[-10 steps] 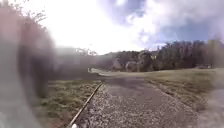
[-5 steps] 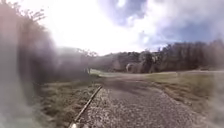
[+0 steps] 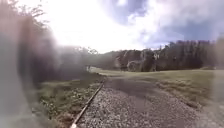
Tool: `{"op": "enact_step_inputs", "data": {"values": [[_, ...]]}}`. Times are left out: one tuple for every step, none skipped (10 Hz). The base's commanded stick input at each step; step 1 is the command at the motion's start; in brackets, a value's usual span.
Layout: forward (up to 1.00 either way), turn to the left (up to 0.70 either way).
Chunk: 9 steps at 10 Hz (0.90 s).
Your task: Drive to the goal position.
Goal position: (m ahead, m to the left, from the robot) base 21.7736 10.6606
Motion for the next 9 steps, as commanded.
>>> {"op": "enact_step_inputs", "data": {"values": [[0.70,0.00],[0.70,0.00],[0.70,0.00],[0.70,0.00],[0.70,0.00],[0.70,0.00],[0.70,-0.05],[0.70,-0.10],[0.70,-0.12]]}}
